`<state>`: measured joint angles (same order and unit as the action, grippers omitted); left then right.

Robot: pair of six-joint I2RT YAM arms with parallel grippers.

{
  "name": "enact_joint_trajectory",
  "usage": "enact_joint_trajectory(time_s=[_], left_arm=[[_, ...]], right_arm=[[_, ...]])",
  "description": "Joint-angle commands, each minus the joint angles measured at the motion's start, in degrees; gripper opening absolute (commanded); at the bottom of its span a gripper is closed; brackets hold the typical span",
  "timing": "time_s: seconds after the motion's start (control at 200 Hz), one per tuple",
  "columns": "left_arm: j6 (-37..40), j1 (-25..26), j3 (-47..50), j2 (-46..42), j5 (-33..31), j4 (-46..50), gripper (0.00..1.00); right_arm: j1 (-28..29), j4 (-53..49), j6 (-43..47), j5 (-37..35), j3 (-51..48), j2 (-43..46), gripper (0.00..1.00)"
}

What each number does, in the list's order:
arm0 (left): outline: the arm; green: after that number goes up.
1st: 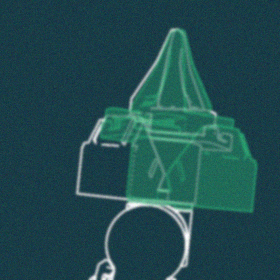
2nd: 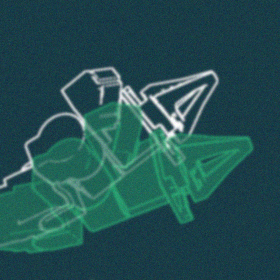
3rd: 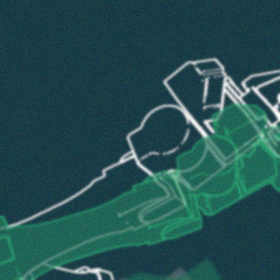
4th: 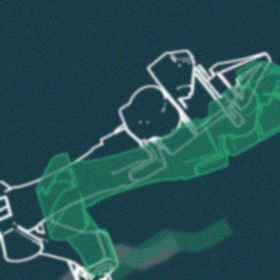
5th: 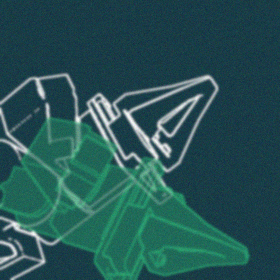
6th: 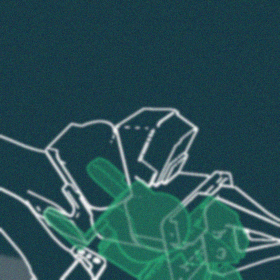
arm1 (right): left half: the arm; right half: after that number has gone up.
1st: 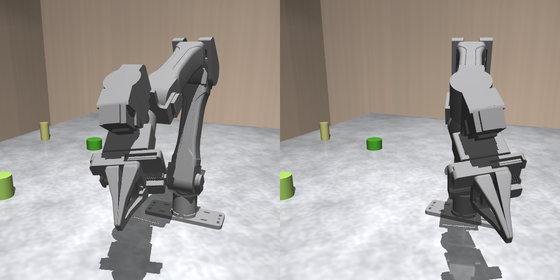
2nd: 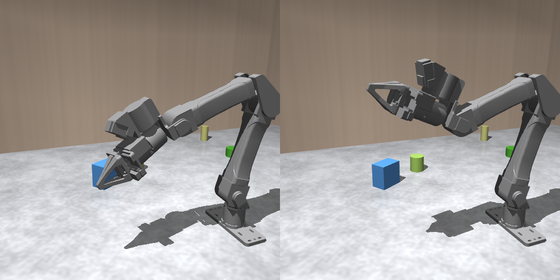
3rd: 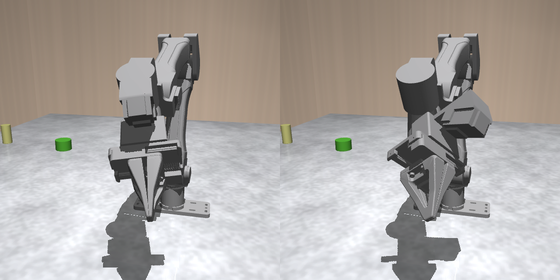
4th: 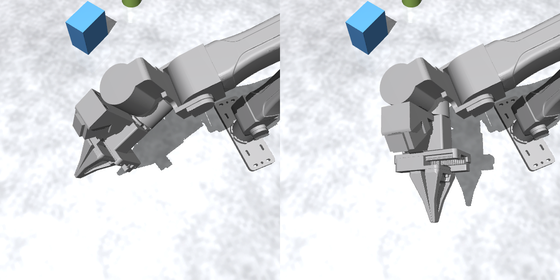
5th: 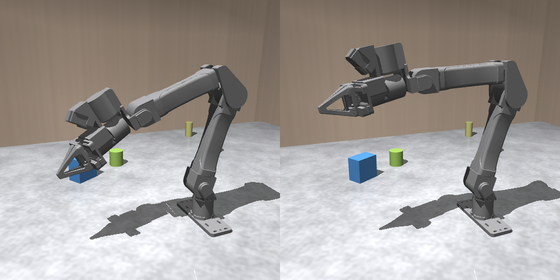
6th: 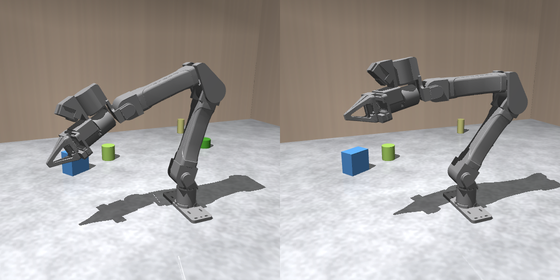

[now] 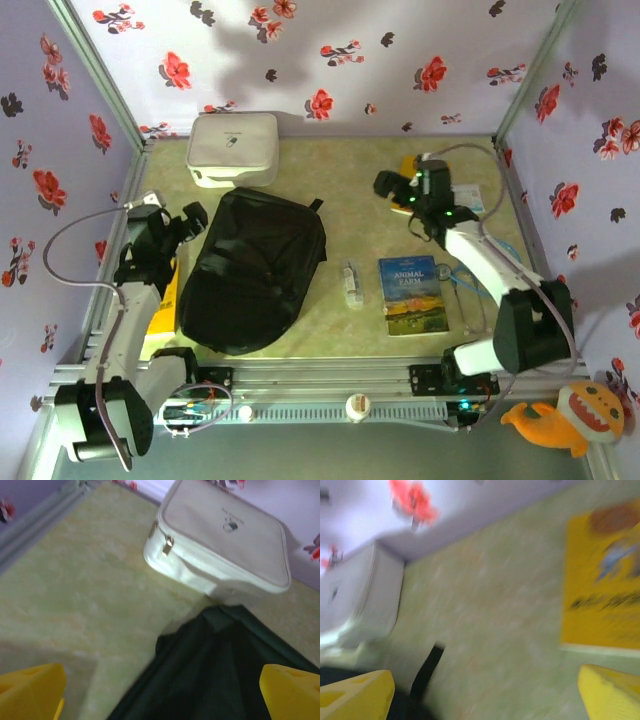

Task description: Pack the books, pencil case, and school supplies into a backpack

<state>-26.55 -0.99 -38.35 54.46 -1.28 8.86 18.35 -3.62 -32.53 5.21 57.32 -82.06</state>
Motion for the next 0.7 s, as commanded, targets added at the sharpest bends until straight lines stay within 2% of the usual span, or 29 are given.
enact_joint_trajectory(time_s=[0.0,0.125,0.255,0.46,0.61,0.695], left_arm=[[-2.45,0.34,1.98,-2.07,4.45,4.62,1.0],[-2.23,0.38,2.48,-1.66,5.07,3.34,1.0],[-2.23,0.47,1.96,-0.75,5.36,2.6,1.0],[-1.55,0.99,0.62,0.83,7.52,2.52,1.0],[-1.23,1.85,-0.21,1.74,7.87,3.18,1.0],[-1.18,2.51,-0.9,2.78,8.04,3.18,1.0]], right_arm=[[7.03,-2.39,-5.69,10.9,2.85,-5.24,0.94],[13.79,-1.81,-5.43,11.88,6.42,-11.64,0.89],[17.11,-1.03,-6.23,13.41,9.55,-17.75,0.8],[17.77,0.33,-6.17,12.06,11.76,-23.24,0.54],[17.04,-0.01,-5.3,11.02,13.17,-24.74,0.2],[16.02,1.27,-6.32,9.44,11.65,-24.12,0.11]])
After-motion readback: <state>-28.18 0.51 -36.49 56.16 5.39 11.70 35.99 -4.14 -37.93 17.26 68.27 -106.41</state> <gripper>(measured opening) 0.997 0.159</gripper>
